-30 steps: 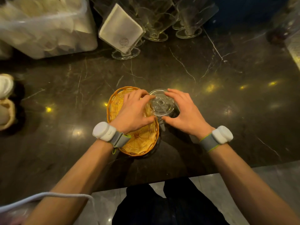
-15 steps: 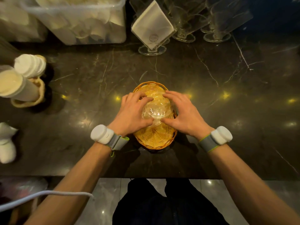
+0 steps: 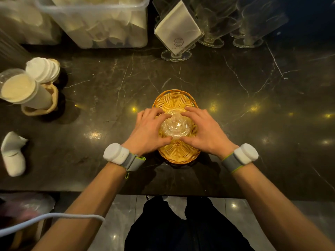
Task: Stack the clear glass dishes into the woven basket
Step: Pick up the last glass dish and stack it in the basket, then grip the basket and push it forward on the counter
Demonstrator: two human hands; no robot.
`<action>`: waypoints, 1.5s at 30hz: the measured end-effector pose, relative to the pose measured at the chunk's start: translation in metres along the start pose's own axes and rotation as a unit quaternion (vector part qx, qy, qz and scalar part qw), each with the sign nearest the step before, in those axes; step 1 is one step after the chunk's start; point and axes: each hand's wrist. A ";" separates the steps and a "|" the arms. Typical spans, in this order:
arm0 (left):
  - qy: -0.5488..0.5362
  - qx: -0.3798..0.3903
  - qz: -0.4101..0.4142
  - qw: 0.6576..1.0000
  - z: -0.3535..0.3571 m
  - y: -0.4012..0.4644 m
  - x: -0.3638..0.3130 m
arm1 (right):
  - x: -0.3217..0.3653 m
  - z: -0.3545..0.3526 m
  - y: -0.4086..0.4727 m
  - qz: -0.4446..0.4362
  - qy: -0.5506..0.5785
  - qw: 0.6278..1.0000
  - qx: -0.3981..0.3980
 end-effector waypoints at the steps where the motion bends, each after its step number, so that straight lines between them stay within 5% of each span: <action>1: 0.000 0.001 0.001 1.000 0.001 0.000 0.001 | -0.001 0.001 0.000 0.001 -0.002 1.000 0.001; 22: 0.000 0.000 0.000 1.000 0.007 -0.001 0.005 | -0.003 0.008 0.001 -0.012 -0.052 0.999 -0.001; 39: -0.183 -0.173 0.025 0.968 -0.112 0.046 -0.033 | 0.059 -0.093 0.011 -0.054 0.058 0.985 -0.153; 45: -0.167 -0.174 0.010 0.971 -0.120 0.056 -0.026 | 0.072 -0.114 0.005 -0.033 0.103 0.985 -0.133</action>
Point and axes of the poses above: each hand's wrist, its own y-axis towards the middle knuckle, its own z-axis out of the palm, x = y × z, and after that the axes turned 15 degrees about z, right-handed
